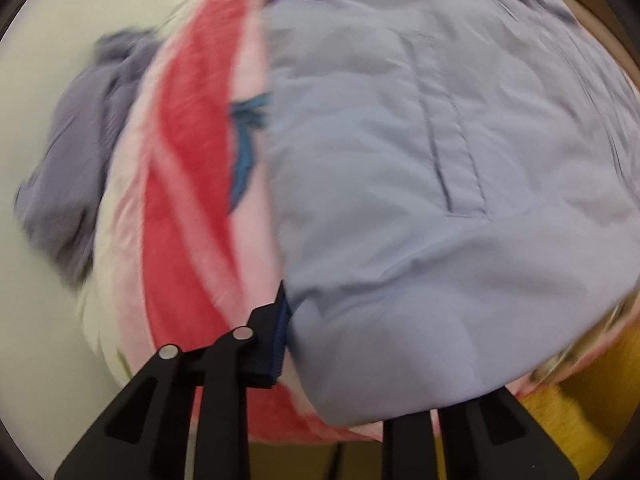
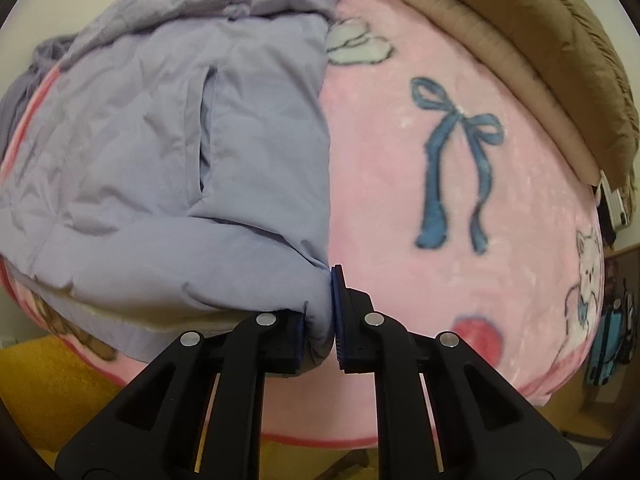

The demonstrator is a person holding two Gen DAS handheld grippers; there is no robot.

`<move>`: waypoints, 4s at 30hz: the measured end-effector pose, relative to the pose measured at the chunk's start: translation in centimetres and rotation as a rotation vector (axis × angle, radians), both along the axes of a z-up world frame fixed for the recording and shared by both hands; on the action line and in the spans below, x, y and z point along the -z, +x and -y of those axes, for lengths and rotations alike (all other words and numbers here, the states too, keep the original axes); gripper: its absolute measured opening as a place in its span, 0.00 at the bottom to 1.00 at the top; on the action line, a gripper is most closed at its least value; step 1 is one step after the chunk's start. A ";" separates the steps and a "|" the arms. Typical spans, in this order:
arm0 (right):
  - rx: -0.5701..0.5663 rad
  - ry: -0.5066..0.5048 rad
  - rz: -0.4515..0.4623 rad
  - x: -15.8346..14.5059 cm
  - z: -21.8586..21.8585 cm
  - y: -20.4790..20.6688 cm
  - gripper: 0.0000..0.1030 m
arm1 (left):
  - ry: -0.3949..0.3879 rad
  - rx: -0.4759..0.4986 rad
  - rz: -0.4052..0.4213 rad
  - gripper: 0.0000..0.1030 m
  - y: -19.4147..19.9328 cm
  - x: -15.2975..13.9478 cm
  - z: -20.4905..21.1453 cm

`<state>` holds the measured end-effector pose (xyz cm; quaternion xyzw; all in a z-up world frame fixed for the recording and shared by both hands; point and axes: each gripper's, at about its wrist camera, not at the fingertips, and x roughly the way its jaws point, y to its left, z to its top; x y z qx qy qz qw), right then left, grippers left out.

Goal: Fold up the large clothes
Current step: 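Lift the hem with both tools and fold it toward the collar, then lay the hem over the jacket, open both tools, and press flat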

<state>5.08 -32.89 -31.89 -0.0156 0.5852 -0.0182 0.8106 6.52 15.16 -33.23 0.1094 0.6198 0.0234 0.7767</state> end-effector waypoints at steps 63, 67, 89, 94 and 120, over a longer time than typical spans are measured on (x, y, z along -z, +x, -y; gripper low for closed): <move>0.027 0.050 0.546 -16.4 1.0 47.4 0.04 | -0.122 -0.374 0.531 0.05 48.9 -17.1 -0.6; 0.065 0.061 0.531 -14.0 1.3 51.6 0.04 | -0.105 -0.375 0.522 0.05 53.3 -15.3 -0.1; 0.114 -0.206 0.155 3.8 -0.5 58.6 0.31 | 0.217 -0.177 0.208 0.14 59.0 0.5 4.2; 0.215 -0.064 0.232 1.1 2.9 57.2 0.59 | 0.306 -0.087 0.307 0.76 57.8 -2.1 3.8; -0.319 0.052 0.295 0.8 -3.8 42.5 0.62 | -0.037 0.179 0.412 0.91 41.5 -2.8 3.5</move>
